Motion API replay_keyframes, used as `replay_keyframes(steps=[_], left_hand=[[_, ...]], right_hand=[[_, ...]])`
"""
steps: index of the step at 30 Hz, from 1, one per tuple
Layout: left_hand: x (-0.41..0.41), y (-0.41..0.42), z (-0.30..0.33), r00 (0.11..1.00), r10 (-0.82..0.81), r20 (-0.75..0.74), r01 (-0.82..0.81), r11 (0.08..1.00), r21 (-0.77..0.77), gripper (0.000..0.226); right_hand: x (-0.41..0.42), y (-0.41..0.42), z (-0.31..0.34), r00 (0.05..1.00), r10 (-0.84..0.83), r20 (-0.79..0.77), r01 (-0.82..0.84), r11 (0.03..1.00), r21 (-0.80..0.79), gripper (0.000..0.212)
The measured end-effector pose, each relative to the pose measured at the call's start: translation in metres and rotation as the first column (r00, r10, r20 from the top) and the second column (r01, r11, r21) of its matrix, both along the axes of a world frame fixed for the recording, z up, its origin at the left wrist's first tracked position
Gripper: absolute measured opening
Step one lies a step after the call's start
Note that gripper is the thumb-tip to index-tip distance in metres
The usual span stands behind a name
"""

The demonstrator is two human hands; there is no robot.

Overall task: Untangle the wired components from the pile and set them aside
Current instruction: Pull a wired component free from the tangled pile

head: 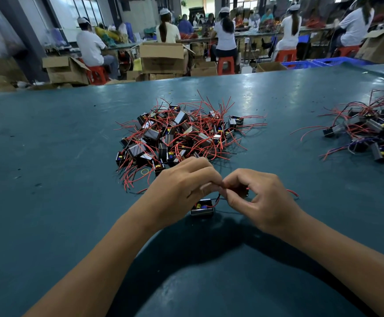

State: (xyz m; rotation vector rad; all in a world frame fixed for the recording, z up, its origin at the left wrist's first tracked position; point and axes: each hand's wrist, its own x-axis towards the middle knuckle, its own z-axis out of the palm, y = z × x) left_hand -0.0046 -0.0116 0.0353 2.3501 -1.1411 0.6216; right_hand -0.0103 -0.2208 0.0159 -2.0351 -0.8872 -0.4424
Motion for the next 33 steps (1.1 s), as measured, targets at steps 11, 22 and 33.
replay_keyframes(steps=[11, 22, 33], left_hand=[[-0.005, -0.009, -0.007, 0.823, -0.06, -0.565, -0.073, 0.975, -0.21, 0.019], [0.005, 0.002, -0.013, 0.818, 0.003, -0.575, -0.032, 0.999, -0.041, 0.014], [0.013, 0.004, -0.02, 0.853, 0.121, -0.508, -0.072, 0.991, 0.115, 0.013]], right_hand=[[-0.001, 0.001, 0.001, 0.994, -0.05, 0.092, 0.049, 0.999, 0.005, 0.003], [0.004, -0.009, 0.001, 0.986, -0.143, 0.088, 0.146, 0.989, -0.031, 0.01], [0.021, -0.029, -0.002, 0.998, -0.043, -0.047, 0.037, 0.991, -0.126, 0.009]])
